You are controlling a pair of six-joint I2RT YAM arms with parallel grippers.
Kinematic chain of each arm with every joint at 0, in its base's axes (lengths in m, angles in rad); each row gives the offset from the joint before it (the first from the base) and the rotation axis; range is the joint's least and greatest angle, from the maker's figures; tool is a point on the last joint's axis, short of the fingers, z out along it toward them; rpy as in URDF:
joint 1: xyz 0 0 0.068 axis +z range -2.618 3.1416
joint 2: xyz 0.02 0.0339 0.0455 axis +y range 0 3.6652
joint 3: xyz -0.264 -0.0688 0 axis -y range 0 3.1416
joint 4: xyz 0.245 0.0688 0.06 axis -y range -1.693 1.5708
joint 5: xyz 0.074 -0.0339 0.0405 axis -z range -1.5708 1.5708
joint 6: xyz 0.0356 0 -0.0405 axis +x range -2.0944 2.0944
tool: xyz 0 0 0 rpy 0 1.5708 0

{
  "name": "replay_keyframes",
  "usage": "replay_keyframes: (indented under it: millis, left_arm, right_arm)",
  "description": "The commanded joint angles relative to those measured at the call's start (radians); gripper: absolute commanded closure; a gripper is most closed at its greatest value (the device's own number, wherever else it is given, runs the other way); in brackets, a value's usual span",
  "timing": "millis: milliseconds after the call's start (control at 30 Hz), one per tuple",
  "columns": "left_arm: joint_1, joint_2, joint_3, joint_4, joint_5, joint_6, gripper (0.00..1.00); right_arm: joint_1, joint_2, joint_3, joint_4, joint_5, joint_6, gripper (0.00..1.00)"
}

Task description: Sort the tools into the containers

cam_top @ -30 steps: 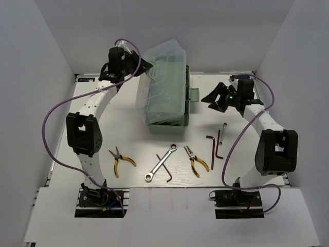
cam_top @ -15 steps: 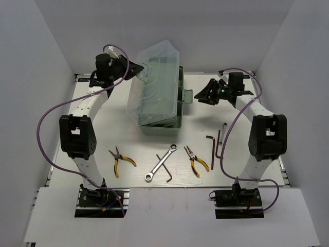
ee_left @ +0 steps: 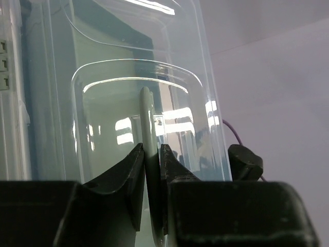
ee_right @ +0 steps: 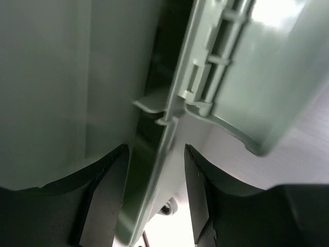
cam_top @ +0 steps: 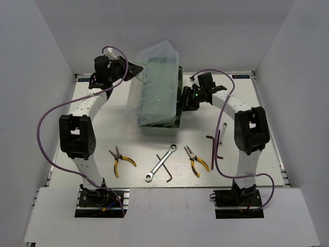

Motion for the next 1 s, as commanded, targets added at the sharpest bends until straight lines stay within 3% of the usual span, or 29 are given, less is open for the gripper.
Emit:
replay_keyframes:
  millis: [0, 133, 167, 233, 267, 367, 967]
  left_arm:
    - [0.017, -0.081, 0.001, 0.079, 0.05, 0.019, 1.0]
    - [0.017, -0.081, 0.001, 0.079, 0.059, 0.019, 1.0]
    - [0.017, -0.09, -0.01, 0.088, 0.059, 0.019, 1.0]
    - [0.026, -0.099, -0.04, 0.099, 0.068, 0.019, 1.0]
    - [0.037, -0.11, -0.05, 0.099, 0.068, 0.019, 1.0]
    - [0.055, -0.128, -0.091, 0.131, 0.088, -0.001, 1.0]
    - [0.138, -0.15, -0.326, 0.444, 0.225, -0.188, 1.0]
  right_arm:
    - [0.042, 0.028, 0.052, -0.097, 0.144, -0.046, 0.46]
    - [0.082, 0.054, 0.073, -0.14, 0.261, -0.068, 0.51]
    - [0.09, 0.06, 0.084, -0.156, 0.286, -0.071, 0.63]
    - [0.097, 0.06, 0.088, -0.164, 0.359, -0.071, 0.74]
    - [0.099, 0.06, 0.091, -0.17, 0.373, -0.074, 0.87]
    - [0.094, 0.046, 0.087, -0.18, 0.442, -0.086, 0.99]
    - [0.061, -0.072, -0.025, -0.088, 0.737, -0.1, 1.0]
